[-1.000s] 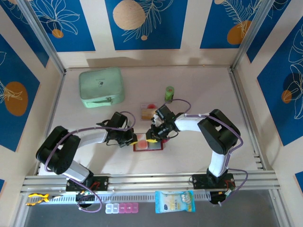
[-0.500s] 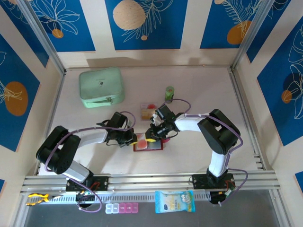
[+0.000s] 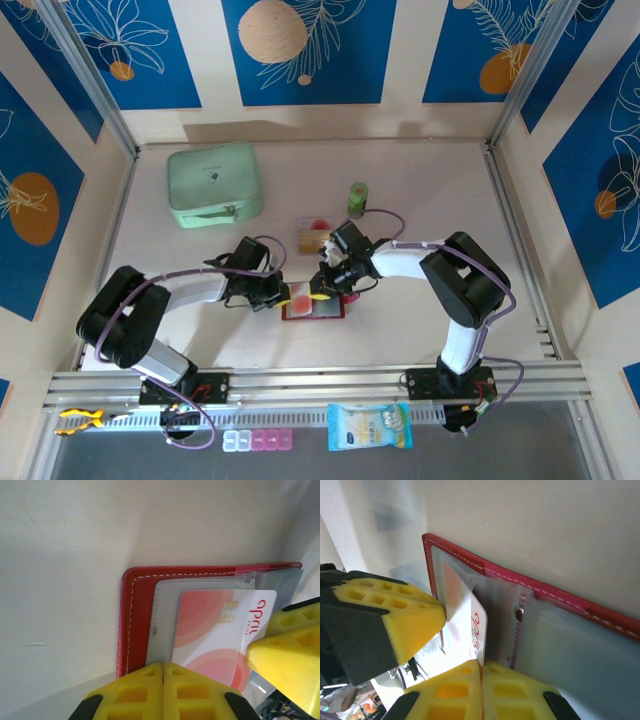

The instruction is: Take the credit cards out of the card holder

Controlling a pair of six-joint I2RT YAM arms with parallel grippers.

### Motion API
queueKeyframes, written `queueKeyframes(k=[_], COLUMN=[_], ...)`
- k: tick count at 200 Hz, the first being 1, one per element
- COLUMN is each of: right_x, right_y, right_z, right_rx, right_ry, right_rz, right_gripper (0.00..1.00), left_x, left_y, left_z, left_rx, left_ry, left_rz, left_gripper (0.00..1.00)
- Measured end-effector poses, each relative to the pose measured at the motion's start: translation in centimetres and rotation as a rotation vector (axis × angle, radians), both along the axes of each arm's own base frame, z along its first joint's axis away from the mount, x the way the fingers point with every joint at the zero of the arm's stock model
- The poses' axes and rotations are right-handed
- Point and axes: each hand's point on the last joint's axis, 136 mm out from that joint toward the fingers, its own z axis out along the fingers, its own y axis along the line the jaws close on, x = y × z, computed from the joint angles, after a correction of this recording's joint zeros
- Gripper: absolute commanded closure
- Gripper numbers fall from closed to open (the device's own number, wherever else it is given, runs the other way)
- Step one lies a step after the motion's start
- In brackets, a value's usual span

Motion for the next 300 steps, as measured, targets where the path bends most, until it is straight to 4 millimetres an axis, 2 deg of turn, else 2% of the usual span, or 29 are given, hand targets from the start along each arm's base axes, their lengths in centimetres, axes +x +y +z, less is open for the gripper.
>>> queueKeyframes(k=[34,63,154,187,221,300], right_x=[0.0,-0.4,-0.4,-0.8,-1.2,-1.3], right_y=[-1.1,-2.2,-3.9,-3.8,-3.2,-3.0], right_z=[0.8,0.6,1.6,1.5,1.6,1.3], right_rx=[-0.013,-0.067,-0.186,-0.198,-0.196,-0.202], right_ry=[-0.014,-0.011,-0.037,-0.037,-0.03,-0.014], right_rz=[0.002,0.016,0.03,0.04,0.044,0.037], right_gripper=[0.94,0.94,0.94,0.91,0.84,0.89], left_x=[0.0,0.0,0.0,0.0,0.0,-0.3], left_y=[0.0,0.0,0.0,0.0,-0.1,-1.7], left_z=[0.0,0.0,0.0,0.0,0.0,0.0], left_rx=[0.0,0.0,0.0,0.0,-0.001,-0.026], left_ry=[0.0,0.0,0.001,0.0,0.0,-0.009], left_rz=[0.0,0.0,0.0,0.001,-0.002,-0.033], left_gripper=[0.98,0.98,0.97,0.97,0.97,0.97])
